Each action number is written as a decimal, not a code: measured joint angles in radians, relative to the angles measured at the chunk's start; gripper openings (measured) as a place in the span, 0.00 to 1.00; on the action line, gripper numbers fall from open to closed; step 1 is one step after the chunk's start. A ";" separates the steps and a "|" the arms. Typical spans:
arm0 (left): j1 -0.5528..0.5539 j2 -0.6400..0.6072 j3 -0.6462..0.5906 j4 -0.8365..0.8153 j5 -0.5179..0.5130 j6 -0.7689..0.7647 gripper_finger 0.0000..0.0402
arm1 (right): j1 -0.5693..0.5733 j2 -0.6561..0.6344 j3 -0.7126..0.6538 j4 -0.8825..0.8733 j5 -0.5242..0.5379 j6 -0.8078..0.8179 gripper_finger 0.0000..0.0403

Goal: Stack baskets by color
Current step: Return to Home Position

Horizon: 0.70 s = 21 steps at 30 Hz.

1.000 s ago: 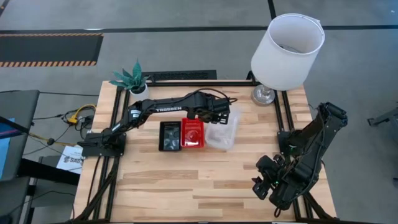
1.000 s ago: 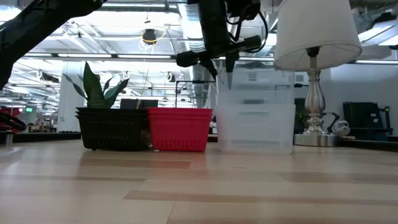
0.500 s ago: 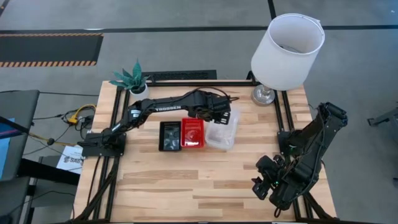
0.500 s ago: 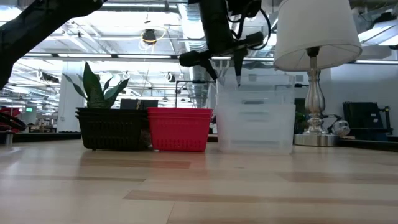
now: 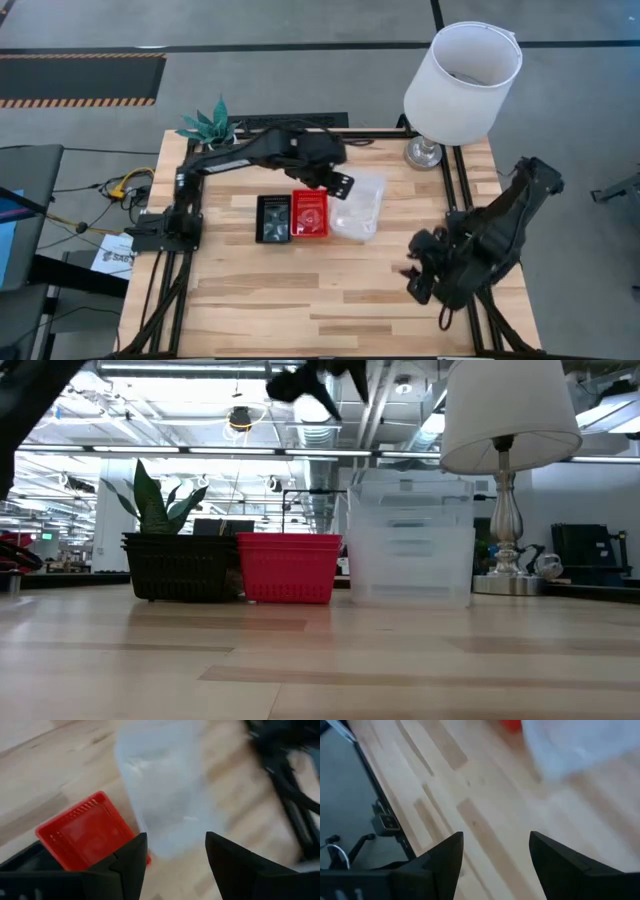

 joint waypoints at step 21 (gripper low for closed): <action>-0.047 -0.626 -0.072 -0.071 -0.172 0.614 0.47 | -0.235 -0.546 0.123 0.032 0.264 -0.831 0.62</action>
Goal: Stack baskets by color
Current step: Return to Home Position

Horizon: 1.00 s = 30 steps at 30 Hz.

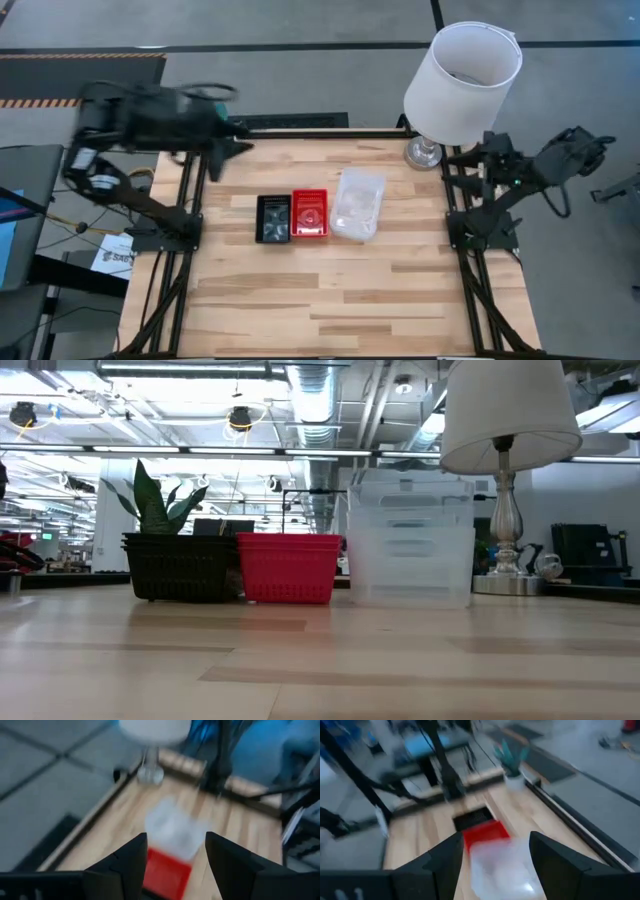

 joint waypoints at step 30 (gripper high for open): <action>-0.069 -1.407 -1.902 1.549 0.435 -0.230 0.47 | 0.048 -0.869 -1.120 1.112 -0.344 -0.371 0.62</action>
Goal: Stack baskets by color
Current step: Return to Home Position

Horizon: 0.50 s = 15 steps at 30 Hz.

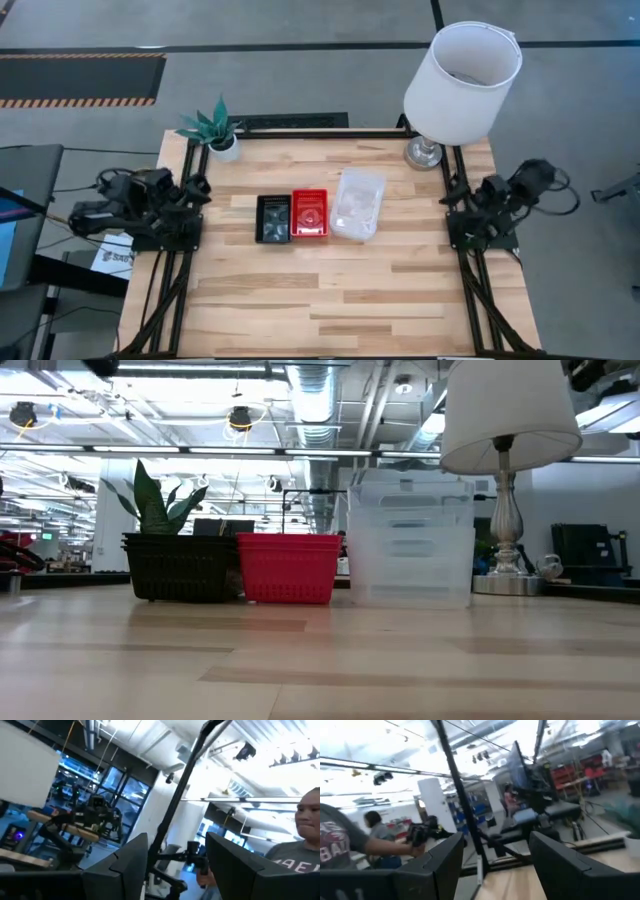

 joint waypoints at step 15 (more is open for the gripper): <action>0.000 -0.030 -0.343 0.242 0.068 0.060 0.47 | -0.007 -0.002 -0.438 0.437 -0.146 -0.057 0.62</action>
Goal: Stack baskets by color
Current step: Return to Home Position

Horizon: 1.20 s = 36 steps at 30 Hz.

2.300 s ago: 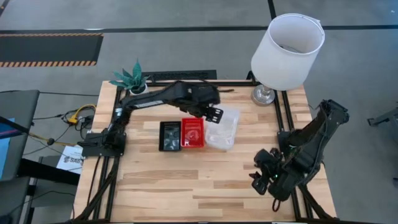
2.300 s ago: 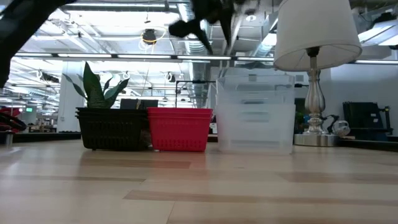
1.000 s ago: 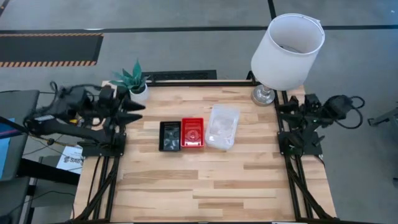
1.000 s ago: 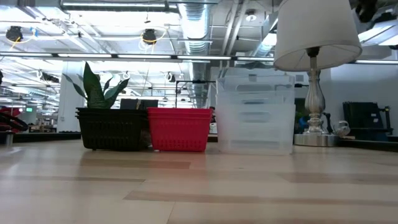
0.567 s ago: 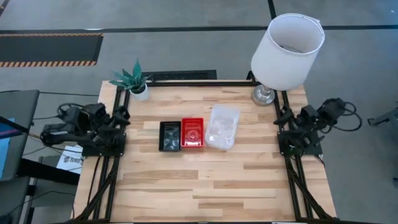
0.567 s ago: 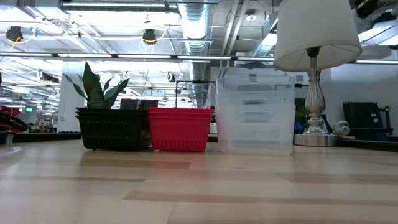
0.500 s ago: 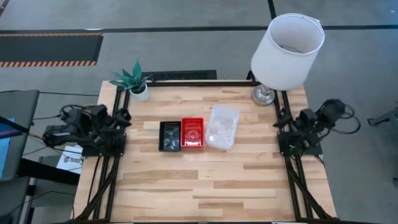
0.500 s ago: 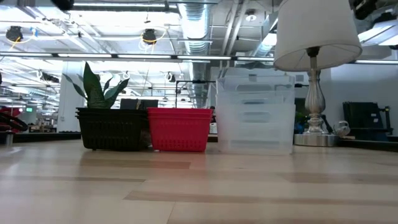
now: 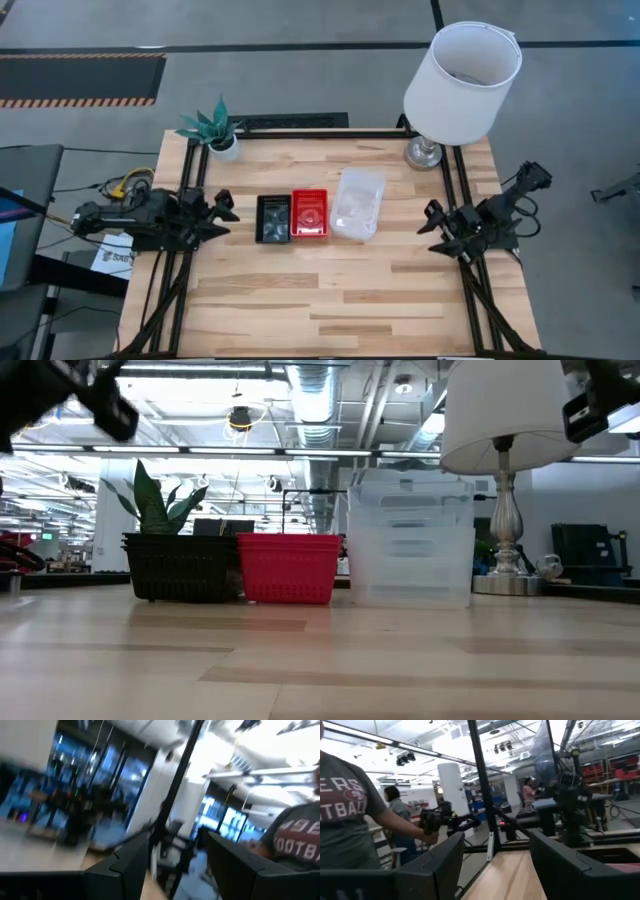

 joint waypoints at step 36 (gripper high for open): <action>0.077 -0.002 -0.027 -0.311 -0.160 0.264 0.47 | -0.376 0.001 -0.004 -0.293 -0.178 0.037 0.62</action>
